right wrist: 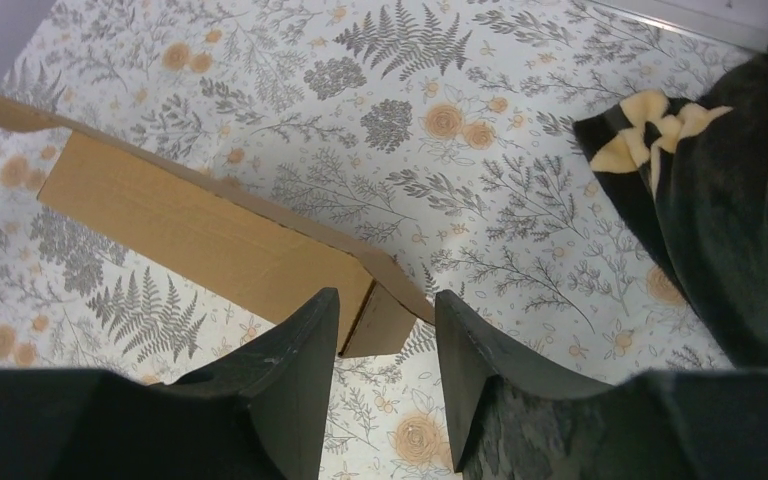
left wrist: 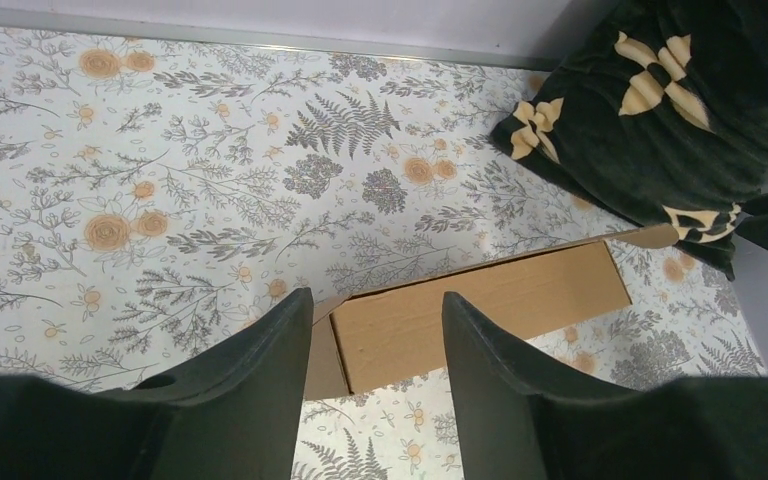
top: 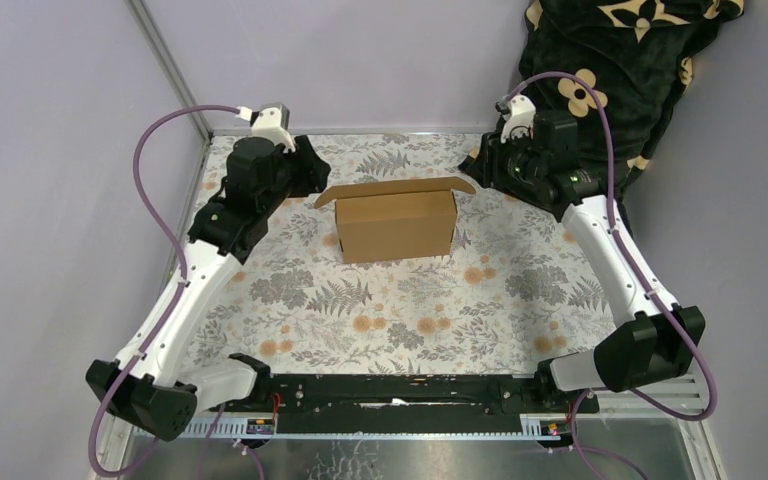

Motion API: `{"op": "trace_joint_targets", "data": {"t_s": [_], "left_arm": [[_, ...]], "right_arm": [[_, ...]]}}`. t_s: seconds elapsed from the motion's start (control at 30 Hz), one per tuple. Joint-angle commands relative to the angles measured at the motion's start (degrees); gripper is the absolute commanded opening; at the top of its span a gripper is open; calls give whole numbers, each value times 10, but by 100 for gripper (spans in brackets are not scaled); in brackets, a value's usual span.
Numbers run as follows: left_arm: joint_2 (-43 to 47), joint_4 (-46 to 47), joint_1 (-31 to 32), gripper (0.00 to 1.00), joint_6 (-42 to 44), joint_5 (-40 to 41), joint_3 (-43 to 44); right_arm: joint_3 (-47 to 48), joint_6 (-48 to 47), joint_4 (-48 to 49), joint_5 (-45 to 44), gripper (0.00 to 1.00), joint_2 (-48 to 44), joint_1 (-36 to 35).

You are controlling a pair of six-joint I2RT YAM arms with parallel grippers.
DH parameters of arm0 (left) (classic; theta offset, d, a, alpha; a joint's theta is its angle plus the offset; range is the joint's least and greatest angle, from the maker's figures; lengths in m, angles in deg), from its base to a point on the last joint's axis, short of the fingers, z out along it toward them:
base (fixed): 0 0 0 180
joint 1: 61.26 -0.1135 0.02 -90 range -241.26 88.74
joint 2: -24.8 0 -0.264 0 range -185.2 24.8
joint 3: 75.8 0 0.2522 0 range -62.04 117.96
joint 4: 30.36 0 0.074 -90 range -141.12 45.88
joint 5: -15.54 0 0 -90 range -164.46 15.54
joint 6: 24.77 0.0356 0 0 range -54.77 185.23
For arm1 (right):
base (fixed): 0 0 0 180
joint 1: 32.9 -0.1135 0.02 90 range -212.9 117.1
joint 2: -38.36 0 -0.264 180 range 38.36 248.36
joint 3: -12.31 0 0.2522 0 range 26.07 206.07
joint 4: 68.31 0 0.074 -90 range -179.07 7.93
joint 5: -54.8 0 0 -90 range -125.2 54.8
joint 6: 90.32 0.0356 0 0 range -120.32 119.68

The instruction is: Fold the paper box

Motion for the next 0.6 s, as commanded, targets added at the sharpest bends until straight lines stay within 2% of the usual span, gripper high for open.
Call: {"op": "trace_joint_targets", "data": {"t_s": [0.0, 0.23, 0.43, 0.57], "left_arm": [[25, 51, -6, 58, 23, -3, -27], [13, 54, -19, 60, 39, -31, -29], [-9, 40, -30, 59, 65, -87, -23], [-22, 26, -39, 60, 87, -113, -12]], "right_arm": [[-1, -47, 15, 1, 48, -12, -25], [10, -77, -2, -23, 47, 12, -48], [8, -87, -3, -51, 46, 24, -49], [0, -93, 6, -40, 46, 23, -50]]}}
